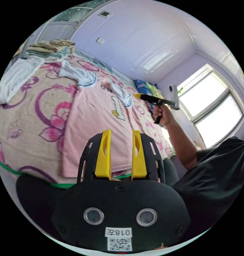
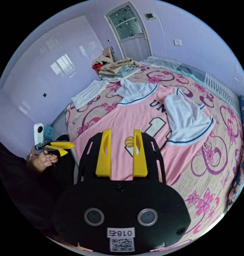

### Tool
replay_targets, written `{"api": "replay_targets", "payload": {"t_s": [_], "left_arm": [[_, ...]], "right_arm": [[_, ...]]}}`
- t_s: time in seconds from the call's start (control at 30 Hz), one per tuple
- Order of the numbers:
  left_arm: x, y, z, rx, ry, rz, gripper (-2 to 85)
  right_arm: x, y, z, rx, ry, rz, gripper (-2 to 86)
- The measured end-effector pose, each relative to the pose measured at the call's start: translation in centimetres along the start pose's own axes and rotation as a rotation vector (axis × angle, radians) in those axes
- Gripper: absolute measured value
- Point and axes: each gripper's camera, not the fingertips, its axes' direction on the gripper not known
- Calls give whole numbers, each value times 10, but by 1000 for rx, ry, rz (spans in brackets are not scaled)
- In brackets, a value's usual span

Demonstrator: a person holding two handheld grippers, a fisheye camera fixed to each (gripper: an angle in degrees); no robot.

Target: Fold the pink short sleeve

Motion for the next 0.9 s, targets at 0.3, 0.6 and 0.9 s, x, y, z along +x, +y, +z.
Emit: {"api": "replay_targets", "payload": {"t_s": [0.3,0.6,0.9], "left_arm": [[-60,-9,-9,-260,-276,-102,146],[-60,-19,-32,-295,-162,-69,124],[-65,-52,-43,-327,-202,-123,48]], "right_arm": [[-102,-224,217,-53,70,-399,134],[-105,-295,348,-397,224,-605,127],[-65,-326,336,-413,307,-515,16]]}}
